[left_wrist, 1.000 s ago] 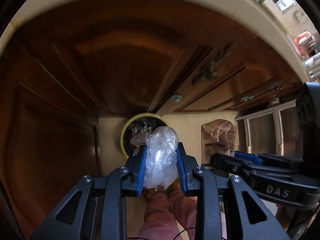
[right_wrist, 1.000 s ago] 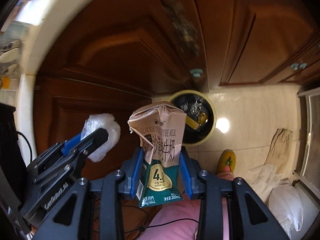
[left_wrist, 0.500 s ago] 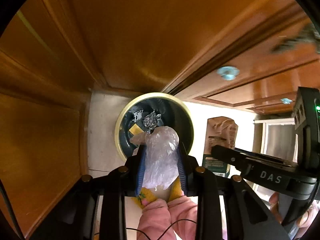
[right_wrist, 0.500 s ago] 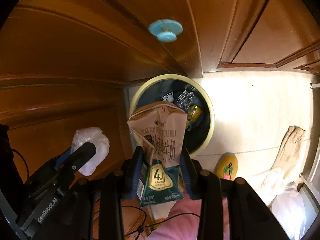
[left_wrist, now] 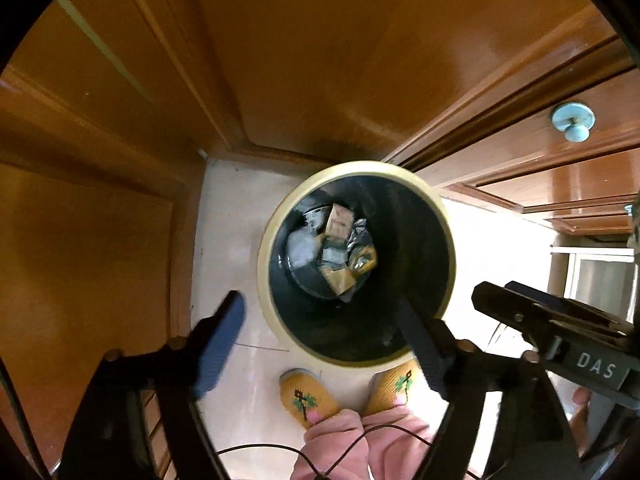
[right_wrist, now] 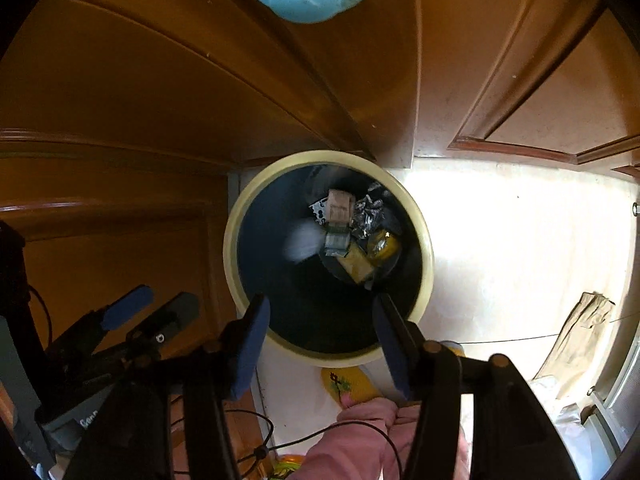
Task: Collect trash
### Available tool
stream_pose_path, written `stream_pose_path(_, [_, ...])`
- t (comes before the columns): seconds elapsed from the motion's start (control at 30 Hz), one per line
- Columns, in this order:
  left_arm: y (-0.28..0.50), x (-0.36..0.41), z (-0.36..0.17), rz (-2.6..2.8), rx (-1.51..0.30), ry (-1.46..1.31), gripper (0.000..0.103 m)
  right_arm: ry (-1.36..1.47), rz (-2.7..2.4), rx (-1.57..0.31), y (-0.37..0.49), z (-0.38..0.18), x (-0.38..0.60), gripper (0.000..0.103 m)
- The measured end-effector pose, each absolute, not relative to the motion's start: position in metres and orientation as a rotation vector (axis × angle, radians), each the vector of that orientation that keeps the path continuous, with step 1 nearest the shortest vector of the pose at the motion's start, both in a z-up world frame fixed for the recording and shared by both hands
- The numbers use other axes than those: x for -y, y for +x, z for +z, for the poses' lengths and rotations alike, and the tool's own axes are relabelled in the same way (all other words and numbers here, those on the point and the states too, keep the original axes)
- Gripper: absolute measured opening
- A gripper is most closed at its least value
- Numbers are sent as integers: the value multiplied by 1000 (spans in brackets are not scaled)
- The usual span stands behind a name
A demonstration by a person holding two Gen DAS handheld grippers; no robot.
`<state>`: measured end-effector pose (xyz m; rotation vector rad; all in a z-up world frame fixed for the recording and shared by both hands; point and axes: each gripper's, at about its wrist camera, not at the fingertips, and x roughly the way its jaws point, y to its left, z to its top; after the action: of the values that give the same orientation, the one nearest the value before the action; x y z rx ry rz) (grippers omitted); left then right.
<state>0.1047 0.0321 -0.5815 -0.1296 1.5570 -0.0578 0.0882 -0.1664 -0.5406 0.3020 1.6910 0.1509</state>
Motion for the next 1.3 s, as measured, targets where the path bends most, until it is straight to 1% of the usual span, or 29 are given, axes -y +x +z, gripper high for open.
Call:
stream_pose_path(0.07, [102, -32, -581, -45, -1557, -107, 92, 301, 150, -1698, 85, -540, 168, 54])
stream_pose_path(0.3, [93, -34, -562, -33, -1544, -98, 92, 307, 146, -1698, 76, -523, 168, 54])
stream_pose_path(0.43, [90, -34, -541, -35, -1530, -112, 92, 318, 147, -1678, 74, -509, 171, 54])
stream_pose_path(0.9, [80, -26, -419, -68, -1447, -107, 92, 324, 154, -1613, 70, -412, 172, 54])
stream_pose_path(1.3, [70, -19, -302, -97, -1385, -100, 92, 307, 189, -1538, 71, -301, 175, 54])
